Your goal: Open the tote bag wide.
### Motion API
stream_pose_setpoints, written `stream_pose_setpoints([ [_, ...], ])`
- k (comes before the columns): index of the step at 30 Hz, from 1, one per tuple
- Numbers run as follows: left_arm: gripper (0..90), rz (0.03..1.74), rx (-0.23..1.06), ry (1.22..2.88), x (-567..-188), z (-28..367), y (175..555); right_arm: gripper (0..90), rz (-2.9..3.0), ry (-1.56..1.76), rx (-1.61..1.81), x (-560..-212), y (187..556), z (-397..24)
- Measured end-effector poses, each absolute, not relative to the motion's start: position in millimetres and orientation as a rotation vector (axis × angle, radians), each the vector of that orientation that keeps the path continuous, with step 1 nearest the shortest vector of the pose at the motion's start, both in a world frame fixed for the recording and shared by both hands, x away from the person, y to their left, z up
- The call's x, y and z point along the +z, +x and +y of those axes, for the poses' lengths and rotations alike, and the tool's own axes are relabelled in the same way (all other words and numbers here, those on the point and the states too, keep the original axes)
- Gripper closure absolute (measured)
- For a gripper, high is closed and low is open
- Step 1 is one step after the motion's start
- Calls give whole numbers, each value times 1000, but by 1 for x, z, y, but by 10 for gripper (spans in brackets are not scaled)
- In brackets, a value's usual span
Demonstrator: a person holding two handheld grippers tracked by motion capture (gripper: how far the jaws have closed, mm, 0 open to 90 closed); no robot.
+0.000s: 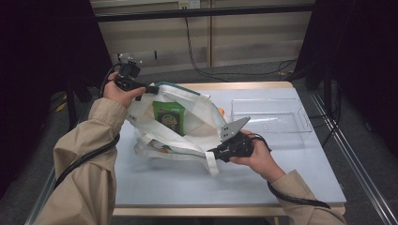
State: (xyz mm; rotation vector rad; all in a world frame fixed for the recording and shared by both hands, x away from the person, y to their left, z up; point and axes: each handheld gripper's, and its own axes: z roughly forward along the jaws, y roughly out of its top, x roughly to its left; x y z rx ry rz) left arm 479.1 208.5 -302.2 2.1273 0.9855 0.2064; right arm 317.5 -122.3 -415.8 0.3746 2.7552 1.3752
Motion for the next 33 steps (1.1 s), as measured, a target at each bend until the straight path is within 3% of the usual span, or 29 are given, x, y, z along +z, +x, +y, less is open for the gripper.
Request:
stream_pose_setpoints([
  [33, 753, 1039, 255, 2140, -314, 200, 500, 823, 2768, 359, 1323, -441, 312, -123],
])
